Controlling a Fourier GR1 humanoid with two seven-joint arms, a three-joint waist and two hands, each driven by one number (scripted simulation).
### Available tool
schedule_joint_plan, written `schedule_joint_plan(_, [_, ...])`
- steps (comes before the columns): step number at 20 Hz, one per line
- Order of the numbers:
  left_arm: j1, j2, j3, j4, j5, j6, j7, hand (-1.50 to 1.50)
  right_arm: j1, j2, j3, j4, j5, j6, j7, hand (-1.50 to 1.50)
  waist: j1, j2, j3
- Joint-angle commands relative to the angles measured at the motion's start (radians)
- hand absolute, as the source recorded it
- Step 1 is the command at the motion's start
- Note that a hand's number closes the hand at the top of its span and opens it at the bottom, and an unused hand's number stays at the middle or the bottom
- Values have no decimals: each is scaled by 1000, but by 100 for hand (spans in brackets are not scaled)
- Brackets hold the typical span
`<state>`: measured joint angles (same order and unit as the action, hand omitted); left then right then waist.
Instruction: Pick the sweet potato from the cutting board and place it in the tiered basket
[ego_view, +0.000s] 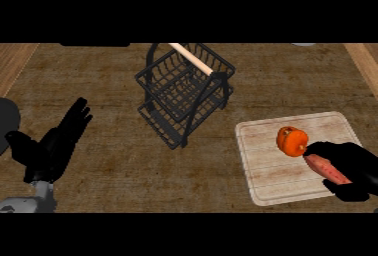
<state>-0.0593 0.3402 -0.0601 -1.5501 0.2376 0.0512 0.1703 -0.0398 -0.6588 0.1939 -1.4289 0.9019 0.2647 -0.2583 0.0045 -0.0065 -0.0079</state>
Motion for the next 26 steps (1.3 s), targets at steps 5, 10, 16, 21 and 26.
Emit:
schedule_joint_plan(5, [-21,-7,30,-22,-20,-28,52,0,22,33,22,69,136,-111,-89,150,-4,6,8])
schedule_joint_plan(10, [30,3,64,15,-16,3,1,0,216,215,-110,-11,117,-148,419,150,-88,-9,4])
schedule_joint_plan(16, [31,25,79,-15,2,-14,32,0,347,373,-119,-343,256,-335,732,150,-71,-11,3])
schedule_joint_plan(21, [65,-2,64,-21,-9,-4,9,0,400,507,-45,-668,262,-473,756,150,-64,-14,5])
schedule_joint_plan(26, [16,10,63,-24,-17,-11,33,0,416,578,116,-936,364,-475,805,150,-35,-3,6])
